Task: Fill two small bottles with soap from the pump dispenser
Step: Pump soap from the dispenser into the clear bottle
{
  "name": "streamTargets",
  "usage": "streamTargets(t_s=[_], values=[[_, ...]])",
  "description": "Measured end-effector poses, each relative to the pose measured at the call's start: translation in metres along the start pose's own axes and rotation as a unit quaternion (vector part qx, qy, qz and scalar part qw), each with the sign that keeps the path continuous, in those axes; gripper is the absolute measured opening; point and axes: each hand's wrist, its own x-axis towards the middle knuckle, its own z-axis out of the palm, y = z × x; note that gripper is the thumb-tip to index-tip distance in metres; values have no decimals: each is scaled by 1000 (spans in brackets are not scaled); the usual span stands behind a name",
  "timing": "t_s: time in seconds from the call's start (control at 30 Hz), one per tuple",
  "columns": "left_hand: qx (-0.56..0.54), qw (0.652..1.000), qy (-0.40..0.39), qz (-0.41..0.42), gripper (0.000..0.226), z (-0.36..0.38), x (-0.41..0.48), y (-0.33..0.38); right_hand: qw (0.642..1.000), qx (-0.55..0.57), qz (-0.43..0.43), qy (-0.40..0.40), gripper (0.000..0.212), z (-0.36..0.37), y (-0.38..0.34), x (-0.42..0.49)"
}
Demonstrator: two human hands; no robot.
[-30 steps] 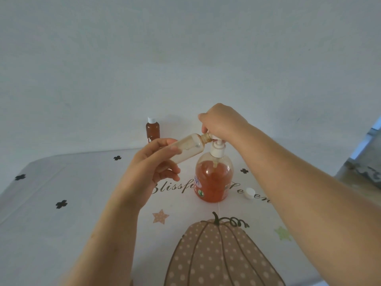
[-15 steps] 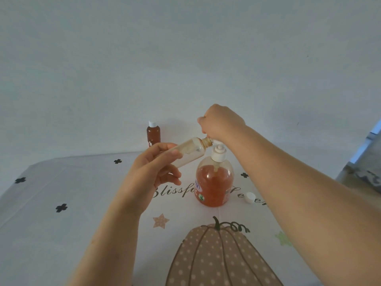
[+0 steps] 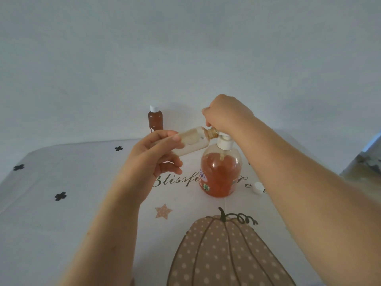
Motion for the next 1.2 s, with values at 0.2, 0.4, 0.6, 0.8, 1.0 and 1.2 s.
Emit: streamTargets(t_s=[0.2,0.4,0.6,0.8,1.0,1.2], values=[[-8,1000,-4,10,26,3,-3,2,1000,6,-6,11,21,-3,-1,-5],[-28,999,-31,22,20,7,-8,8,999,-10,-23,22,20,-18,-6,-10],[-37,999,-34,13,21,7,-9,9,1000,7,-30,2,24,-17,-7,-13],[-39,999,-31,7,22,7,-6,8,999,1,-33,-7,23,-16,-9,-11],[-25,999,-44,-3,25,0,-3,7,999,-9,-41,-5,22,-8,-4,-3],[-20,999,-38,-1,19,-2,0,4,999,-6,-29,-18,23,3,1,4]])
